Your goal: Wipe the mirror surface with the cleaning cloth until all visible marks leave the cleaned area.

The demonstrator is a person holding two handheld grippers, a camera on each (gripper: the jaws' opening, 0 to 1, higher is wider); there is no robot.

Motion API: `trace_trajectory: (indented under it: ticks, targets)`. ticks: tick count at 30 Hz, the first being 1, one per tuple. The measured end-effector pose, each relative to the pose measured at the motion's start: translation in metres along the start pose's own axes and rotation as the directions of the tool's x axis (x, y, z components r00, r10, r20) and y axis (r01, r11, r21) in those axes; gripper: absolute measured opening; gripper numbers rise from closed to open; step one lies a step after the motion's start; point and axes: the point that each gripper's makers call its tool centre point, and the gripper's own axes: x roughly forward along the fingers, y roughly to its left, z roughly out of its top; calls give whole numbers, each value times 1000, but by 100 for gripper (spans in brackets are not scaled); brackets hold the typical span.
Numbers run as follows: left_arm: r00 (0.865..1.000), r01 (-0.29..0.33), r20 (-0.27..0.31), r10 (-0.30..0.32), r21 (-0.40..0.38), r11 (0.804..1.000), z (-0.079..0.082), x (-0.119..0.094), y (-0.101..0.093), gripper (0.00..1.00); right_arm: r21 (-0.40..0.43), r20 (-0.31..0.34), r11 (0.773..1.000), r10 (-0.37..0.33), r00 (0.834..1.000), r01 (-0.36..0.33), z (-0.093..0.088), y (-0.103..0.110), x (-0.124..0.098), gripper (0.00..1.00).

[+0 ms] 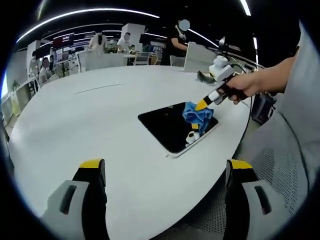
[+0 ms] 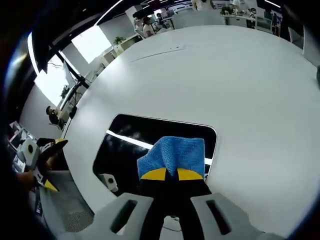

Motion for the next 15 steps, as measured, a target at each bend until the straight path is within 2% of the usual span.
trace_trajectory:
  ticks: [15]
  targets:
    - [1000,-13,-4,13,7,1000,-1,1,2,99,1,-10,999,-34,999,34,-4,-19,-11,0]
